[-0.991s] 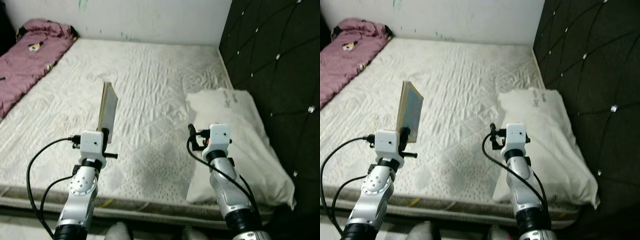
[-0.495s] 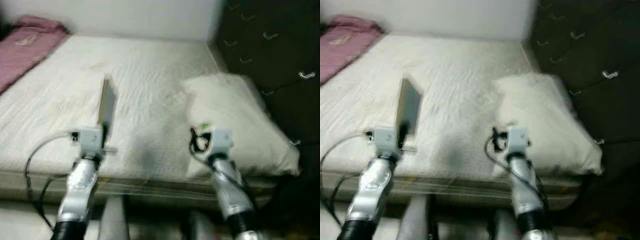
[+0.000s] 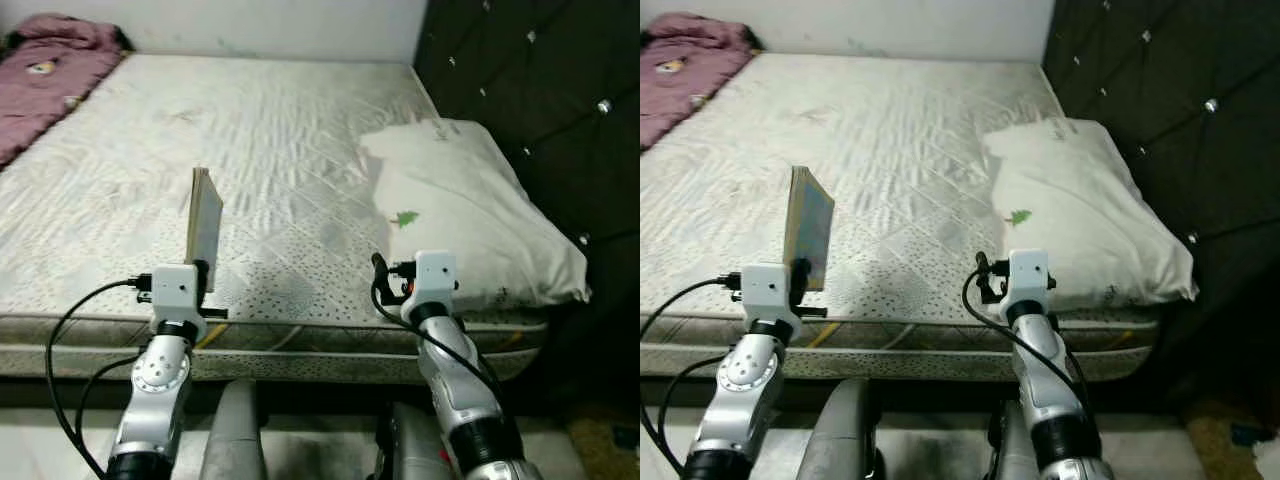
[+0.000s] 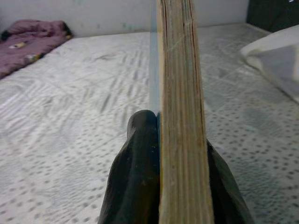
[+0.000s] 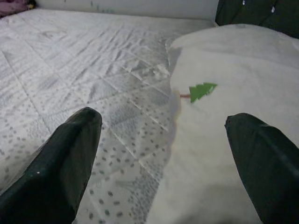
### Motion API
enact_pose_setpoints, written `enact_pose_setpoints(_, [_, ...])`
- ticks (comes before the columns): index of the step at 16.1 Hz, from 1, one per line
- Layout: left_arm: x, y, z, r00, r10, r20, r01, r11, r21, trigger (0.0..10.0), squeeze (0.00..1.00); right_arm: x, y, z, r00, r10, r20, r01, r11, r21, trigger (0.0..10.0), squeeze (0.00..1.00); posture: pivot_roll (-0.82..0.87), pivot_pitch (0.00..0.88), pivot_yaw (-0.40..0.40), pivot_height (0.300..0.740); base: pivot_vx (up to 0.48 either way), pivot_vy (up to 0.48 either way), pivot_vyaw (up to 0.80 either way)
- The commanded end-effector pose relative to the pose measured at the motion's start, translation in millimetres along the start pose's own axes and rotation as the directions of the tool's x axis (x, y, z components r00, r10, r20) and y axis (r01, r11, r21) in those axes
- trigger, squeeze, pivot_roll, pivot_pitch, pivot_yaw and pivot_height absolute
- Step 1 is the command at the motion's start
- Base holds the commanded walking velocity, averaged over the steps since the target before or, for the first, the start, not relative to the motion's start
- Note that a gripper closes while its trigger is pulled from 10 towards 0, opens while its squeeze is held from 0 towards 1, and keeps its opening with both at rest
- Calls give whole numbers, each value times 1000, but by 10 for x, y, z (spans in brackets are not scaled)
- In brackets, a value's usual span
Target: Clean up the room
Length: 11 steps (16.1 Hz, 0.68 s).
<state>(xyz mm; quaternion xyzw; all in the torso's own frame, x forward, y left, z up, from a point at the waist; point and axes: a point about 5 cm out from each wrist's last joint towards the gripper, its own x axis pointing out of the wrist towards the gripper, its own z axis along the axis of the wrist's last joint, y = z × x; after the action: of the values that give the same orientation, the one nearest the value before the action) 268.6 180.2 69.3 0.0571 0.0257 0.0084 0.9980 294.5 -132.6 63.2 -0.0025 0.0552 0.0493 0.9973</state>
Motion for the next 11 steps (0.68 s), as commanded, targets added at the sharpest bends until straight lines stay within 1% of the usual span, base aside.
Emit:
enact_pose_setpoints(1, [8,-1,149,998,7,57,-7,1000,-11,10000,0,-2,20,73,1000,20,21,-20,1000,0,10000,0,68,44,-22,586,0,0,0])
enact_pose_setpoints(3, [-48,-8,171,998,18,56,-16,999,-34,10000,0,-61,28,78,999,29,20,-29,1000,-5,10000,0,71,81,-31,566,0,0,0])
enact_pose_setpoints(5, [-94,-26,182,998,6,57,-3,999,-43,10000,0,-110,28,73,999,30,14,-30,1000,-6,10000,0,66,100,-30,566,0,0,0])
enact_pose_setpoints(6, [-113,-39,195,999,5,54,-2,998,-67,10000,0,-147,35,73,999,34,11,-34,999,0,10000,0,63,121,-32,566,0,0,0])
enact_pose_setpoints(8, [-122,-65,239,999,0,54,5,996,-84,10000,0,-215,36,82,999,37,5,-37,999,5,10000,0,58,142,-29,566,0,0,0])
enact_pose_setpoints(9, [-118,-67,244,999,-1,54,5,996,-87,10000,0,-219,36,83,999,37,5,-37,999,6,10000,0,58,142,-29,566,0,0,0])
enact_pose_setpoints(11, [-112,-60,284,999,8,45,-3,994,-114,10000,0,-294,46,97,999,44,-8,-44,999,19,10000,0,41,166,-30,536,0,0,0])
